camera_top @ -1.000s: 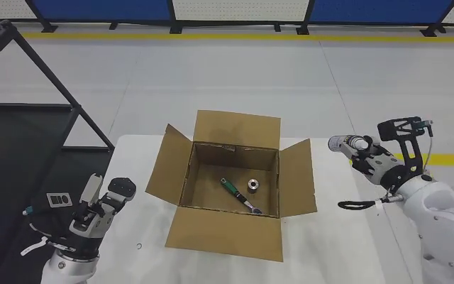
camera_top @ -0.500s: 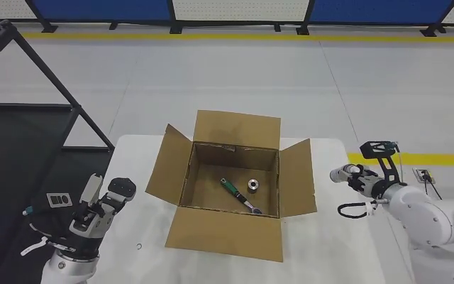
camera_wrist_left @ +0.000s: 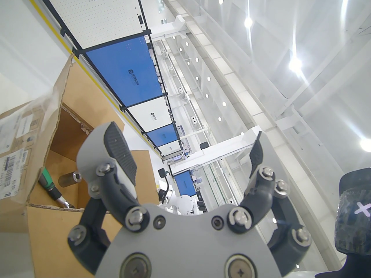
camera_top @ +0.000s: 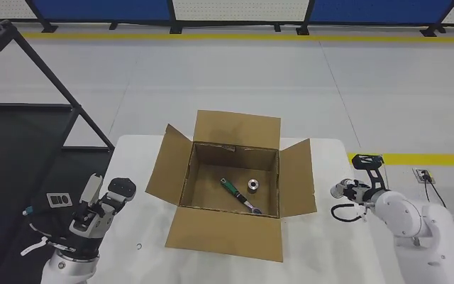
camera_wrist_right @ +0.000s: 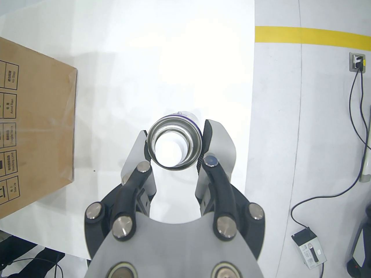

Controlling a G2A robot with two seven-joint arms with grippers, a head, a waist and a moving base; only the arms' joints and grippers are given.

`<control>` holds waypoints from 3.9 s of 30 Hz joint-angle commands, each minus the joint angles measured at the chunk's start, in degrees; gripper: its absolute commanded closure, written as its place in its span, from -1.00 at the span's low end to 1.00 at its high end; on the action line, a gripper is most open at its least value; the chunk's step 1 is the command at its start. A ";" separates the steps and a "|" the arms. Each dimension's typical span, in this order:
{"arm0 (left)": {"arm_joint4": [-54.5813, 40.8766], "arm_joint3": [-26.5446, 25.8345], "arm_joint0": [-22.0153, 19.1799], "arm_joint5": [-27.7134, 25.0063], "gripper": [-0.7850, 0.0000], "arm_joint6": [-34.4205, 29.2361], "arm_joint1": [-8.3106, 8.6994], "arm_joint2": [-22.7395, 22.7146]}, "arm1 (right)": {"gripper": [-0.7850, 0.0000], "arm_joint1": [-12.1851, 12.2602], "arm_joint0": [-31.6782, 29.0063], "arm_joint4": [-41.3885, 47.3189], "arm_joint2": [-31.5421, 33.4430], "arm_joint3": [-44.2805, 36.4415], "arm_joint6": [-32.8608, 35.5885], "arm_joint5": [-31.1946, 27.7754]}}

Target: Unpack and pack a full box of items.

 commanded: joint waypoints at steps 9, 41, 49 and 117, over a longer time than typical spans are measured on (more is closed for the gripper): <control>0.00 0.00 0.00 0.00 -1.00 0.00 0.00 0.00 | 1.00 -0.14 3.53 -0.93 -3.30 6.91 -0.24 1.09; 0.00 0.00 0.00 0.00 -1.00 0.00 0.00 0.00 | -1.00 0.59 4.16 0.63 -1.89 9.79 -2.82 3.81; 0.00 0.00 0.00 0.00 -1.00 0.00 0.00 0.00 | -1.00 1.62 2.90 -0.66 3.04 0.30 -2.02 3.97; 0.00 0.00 0.00 0.00 -1.00 0.00 0.00 0.00 | -1.00 -6.84 45.27 15.04 -53.28 9.42 13.17 -23.47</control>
